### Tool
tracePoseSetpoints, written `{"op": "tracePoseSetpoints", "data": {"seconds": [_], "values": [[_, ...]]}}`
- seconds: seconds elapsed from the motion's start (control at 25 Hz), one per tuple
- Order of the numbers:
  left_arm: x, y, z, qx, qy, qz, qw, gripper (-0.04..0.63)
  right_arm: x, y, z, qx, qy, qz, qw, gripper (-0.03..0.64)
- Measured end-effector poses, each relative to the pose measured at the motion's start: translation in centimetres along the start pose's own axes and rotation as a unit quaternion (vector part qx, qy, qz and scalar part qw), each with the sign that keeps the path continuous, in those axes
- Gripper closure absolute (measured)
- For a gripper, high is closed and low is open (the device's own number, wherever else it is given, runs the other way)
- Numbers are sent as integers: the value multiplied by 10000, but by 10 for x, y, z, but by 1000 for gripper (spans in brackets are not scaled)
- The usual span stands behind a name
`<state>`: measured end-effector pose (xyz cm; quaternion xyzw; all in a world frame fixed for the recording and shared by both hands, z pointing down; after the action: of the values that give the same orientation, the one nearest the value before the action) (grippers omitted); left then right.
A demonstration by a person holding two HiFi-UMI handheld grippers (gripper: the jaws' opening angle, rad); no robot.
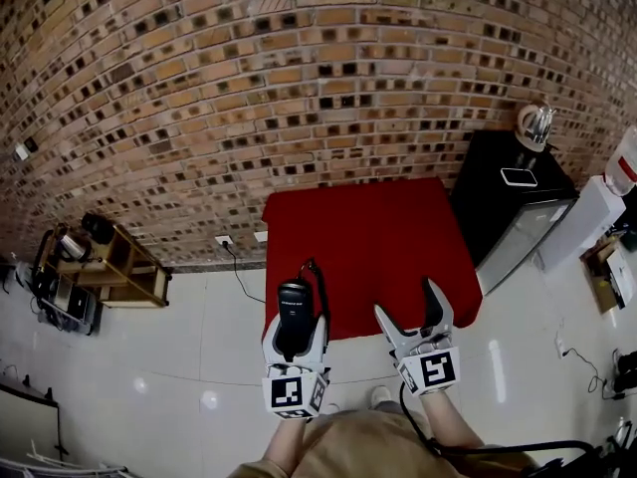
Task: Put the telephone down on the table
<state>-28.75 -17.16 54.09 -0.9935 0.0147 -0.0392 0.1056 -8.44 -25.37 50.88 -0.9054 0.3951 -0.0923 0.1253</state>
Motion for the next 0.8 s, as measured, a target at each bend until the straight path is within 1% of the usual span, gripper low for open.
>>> {"op": "tracePoseSetpoints", "data": {"seconds": [0.12,0.24,0.36,0.48,0.64,0.8], "values": [[18,23,-7,-15,0,196,9998,319,32,12,1,75,-21,204,9998,215],[40,52,-17,-12,34,314,9995,319,73,20,-3,98,-5,244,9997,216],[56,75,-28,-28,124,373,9992,319,107,27,-17,107,80,242,9996,216],[64,94,-43,-165,222,352,9990,319,129,38,-34,68,219,235,9995,216],[61,122,-71,-304,260,297,9988,319,146,61,-64,38,309,245,9992,216],[35,160,-116,-465,153,213,9986,319,155,98,-103,-64,275,191,9994,216]]}}
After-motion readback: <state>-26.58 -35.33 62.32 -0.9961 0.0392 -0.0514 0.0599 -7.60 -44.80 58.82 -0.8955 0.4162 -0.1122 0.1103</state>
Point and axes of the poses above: the fingertips, and each gripper's own axes: y forward along the fingers, x to its right, z out of its top, the point moved 6 cm from there along -y, backward along the fingers, and after that the axes turned 10 degrees about y, right-handed, at the moved point
